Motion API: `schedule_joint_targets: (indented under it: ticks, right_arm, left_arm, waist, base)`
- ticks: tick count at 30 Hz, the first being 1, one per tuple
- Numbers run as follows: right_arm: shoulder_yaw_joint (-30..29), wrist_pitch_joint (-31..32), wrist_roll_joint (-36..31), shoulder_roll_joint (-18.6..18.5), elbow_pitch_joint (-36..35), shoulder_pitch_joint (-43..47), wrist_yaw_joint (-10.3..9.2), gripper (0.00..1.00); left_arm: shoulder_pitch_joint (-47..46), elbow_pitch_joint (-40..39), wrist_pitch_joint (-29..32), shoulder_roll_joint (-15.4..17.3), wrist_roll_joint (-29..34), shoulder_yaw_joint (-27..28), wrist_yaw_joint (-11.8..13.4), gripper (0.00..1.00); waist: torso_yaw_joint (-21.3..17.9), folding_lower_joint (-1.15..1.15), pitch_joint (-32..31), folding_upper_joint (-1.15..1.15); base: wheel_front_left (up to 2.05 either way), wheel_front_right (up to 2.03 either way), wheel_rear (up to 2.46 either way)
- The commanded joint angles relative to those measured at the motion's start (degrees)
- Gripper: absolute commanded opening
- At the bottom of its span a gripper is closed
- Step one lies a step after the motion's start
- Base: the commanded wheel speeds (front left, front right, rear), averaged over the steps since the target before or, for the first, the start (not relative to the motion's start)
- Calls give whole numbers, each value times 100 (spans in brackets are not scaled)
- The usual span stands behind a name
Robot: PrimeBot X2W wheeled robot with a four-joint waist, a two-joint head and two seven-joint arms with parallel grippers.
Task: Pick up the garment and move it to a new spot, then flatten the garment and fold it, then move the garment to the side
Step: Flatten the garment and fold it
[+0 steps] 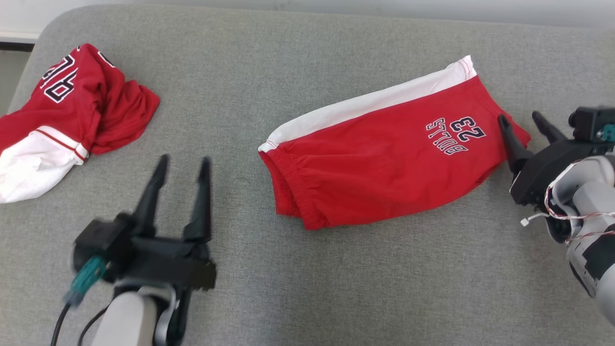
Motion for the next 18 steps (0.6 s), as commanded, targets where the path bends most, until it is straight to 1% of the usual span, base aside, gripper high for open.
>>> schedule_joint_targets:
  ticks: [1, 3, 4, 6, 10, 11, 12, 13, 18]
  right_arm:
    - [47, 41, 86, 37, 66, 99, -15, 100]
    - [93, 77, 162, 66, 131, 103, -15, 100]
    - [93, 77, 162, 66, 131, 103, -15, 100]
    - [145, 109, 210, 79, 212, 135, -15, 100]
    - [262, 260, 322, 124, 390, 203, -15, 100]
    - [287, 309, 356, 141, 426, 228, -15, 58]
    - [309, 324, 385, 146, 450, 232, -15, 37]
    - [329, 327, 414, 147, 464, 229, -15, 0]
    - [270, 111, 629, 174, 467, 241, -15, 0]
  left_arm:
    - [238, -179, -2, -49, 200, 174, 35, 100]
    - [445, -420, -2, -100, 397, 426, 69, 100]
    - [445, -420, -2, -100, 397, 426, 69, 100]
    - [621, -608, -2, -157, 506, 653, 112, 100]
    - [851, -775, -2, -222, 612, 904, 68, 100]
    - [881, -788, -2, -232, 629, 926, 37, 100]
    - [902, -794, -2, -239, 641, 946, 26, 100]
    - [918, -791, -2, -241, 653, 960, 21, 100]
    - [958, -729, -2, -247, 530, 984, -16, 100]
  waist:
    - [20, 1, 18, 0]
    - [46, 1, 39, 0]
    - [46, 1, 39, 0]
    - [74, 1, 55, 0]
    - [126, 1, 63, 0]
    - [134, 1, 60, 0]
    - [140, 1, 57, 0]
    - [141, 1, 52, 0]
    - [29, 1, -67, 0]
  base:
    - [0, 0, 0]
    - [0, 0, 0]
    - [0, 0, 0]
    - [0, 0, 0]
    - [0, 0, 0]
    - [0, 0, 0]
    - [0, 0, 0]
    - [0, 0, 0]
    - [0, 0, 0]
